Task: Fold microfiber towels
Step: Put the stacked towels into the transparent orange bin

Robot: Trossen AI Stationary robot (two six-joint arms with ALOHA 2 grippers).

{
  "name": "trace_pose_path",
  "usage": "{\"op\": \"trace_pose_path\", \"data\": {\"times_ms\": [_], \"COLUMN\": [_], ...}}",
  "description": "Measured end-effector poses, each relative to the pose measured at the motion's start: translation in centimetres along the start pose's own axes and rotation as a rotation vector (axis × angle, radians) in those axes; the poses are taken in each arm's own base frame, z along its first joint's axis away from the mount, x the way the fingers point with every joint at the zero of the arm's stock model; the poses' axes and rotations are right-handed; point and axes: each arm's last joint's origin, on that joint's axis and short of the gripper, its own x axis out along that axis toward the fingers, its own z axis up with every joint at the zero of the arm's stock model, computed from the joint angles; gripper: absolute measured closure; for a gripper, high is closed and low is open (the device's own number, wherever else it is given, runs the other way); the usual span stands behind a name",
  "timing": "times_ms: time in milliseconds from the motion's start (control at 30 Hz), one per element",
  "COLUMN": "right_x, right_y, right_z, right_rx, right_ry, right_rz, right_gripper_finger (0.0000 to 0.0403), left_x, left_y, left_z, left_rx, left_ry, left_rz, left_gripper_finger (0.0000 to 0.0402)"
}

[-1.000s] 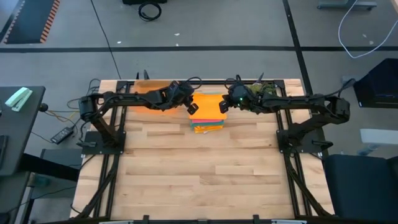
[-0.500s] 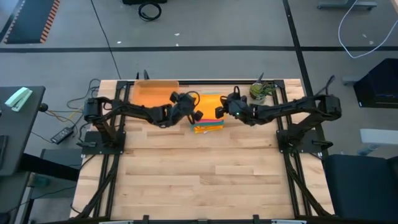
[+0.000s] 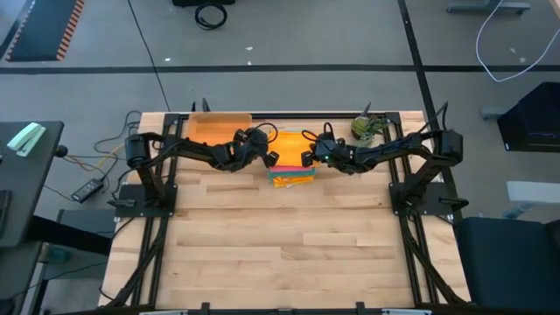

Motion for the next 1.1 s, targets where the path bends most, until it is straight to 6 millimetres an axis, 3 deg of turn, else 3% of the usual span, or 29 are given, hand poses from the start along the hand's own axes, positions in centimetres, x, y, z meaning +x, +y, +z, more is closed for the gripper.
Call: {"op": "trace_pose_path", "data": {"times_ms": [233, 367, 500, 700, 833, 933, 1100], "right_x": [-1.4, -3.8, -6.8, -11.3, -12.6, -12.6, -11.9], "right_y": [0.1, 0.0, 0.0, 0.7, 0.5, 0.5, 0.0], "right_z": [2.2, 4.3, 5.7, 5.1, 4.2, 3.8, 4.1], "right_rx": [-0.028, -0.009, -0.021, -0.119, -0.049, 0.003, 0.025], "right_ry": [-0.046, -0.093, -0.108, -0.029, 0.065, 0.102, 0.119], "right_rz": [0.07, 0.124, 0.228, 0.395, 0.402, 0.392, 0.372], "right_gripper_finger": [0.04, 0.04, 0.04, 0.04, 0.04, 0.0395, 0.0352], "left_x": [0.5, -0.8, -3.3, -9.1, -11.9, -12.6, -11.4], "left_y": [0.5, 0.8, 0.8, -0.5, -1.4, -1.5, -0.4], "left_z": [-0.3, 1.1, 3.0, 4.4, 4.1, 4.2, 4.9], "left_rx": [-0.016, -0.007, 0.015, 0.104, 0.034, -0.089, -0.248], "left_ry": [0.032, -0.008, -0.066, -0.104, -0.048, 0.01, 0.126], "left_rz": [0.024, 0.013, -0.02, -0.148, -0.323, -0.424, -0.551], "left_gripper_finger": [0.0397, 0.0398, 0.0397, 0.039, 0.0396, 0.0383, 0.0309]}}
